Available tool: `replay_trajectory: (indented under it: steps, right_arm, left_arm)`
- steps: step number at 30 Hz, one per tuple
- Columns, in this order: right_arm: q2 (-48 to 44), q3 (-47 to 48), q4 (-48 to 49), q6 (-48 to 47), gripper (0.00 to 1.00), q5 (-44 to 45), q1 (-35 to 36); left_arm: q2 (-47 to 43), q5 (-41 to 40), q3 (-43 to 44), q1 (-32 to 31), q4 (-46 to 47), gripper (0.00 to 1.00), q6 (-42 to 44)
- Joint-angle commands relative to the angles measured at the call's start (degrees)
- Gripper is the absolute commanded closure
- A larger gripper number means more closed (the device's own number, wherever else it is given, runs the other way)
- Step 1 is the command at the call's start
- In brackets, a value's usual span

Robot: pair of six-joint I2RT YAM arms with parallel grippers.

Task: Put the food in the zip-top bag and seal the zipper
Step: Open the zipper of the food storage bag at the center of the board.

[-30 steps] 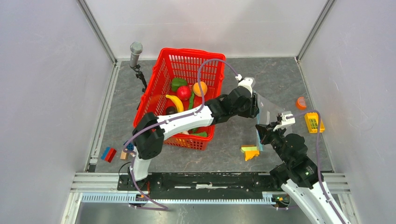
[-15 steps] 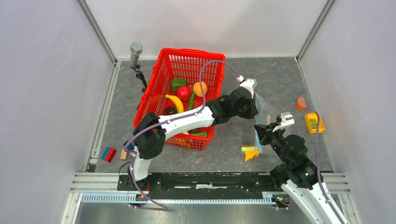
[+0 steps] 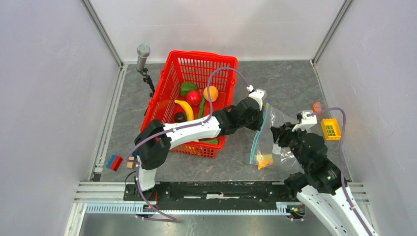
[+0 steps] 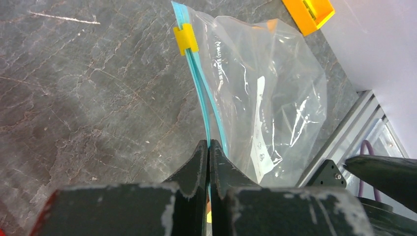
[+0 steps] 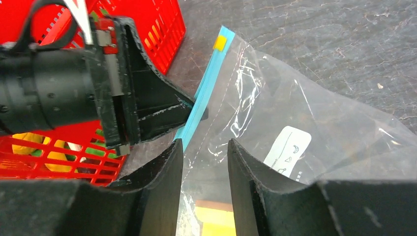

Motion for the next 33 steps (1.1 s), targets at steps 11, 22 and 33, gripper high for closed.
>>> replay_trajectory:
  steps: [11, 22, 33]
  right_arm:
    - [8.1, 1.5, 6.8, 6.2, 0.5, -2.3, 0.3]
    - [13.2, 2.6, 8.4, 6.7, 0.56, 2.6, 0.3]
    - [13.7, 4.2, 4.1, 2.5, 0.67, 3.0, 0.3]
  left_arm:
    - [-7.1, -2.5, -2.7, -2.5, 4.0, 0.98, 3.2]
    - [-9.3, -7.2, -3.6, -5.1, 4.5, 0.98, 5.2]
    - [-11.8, -9.2, -4.7, -5.5, 5.6, 0.98, 6.6]
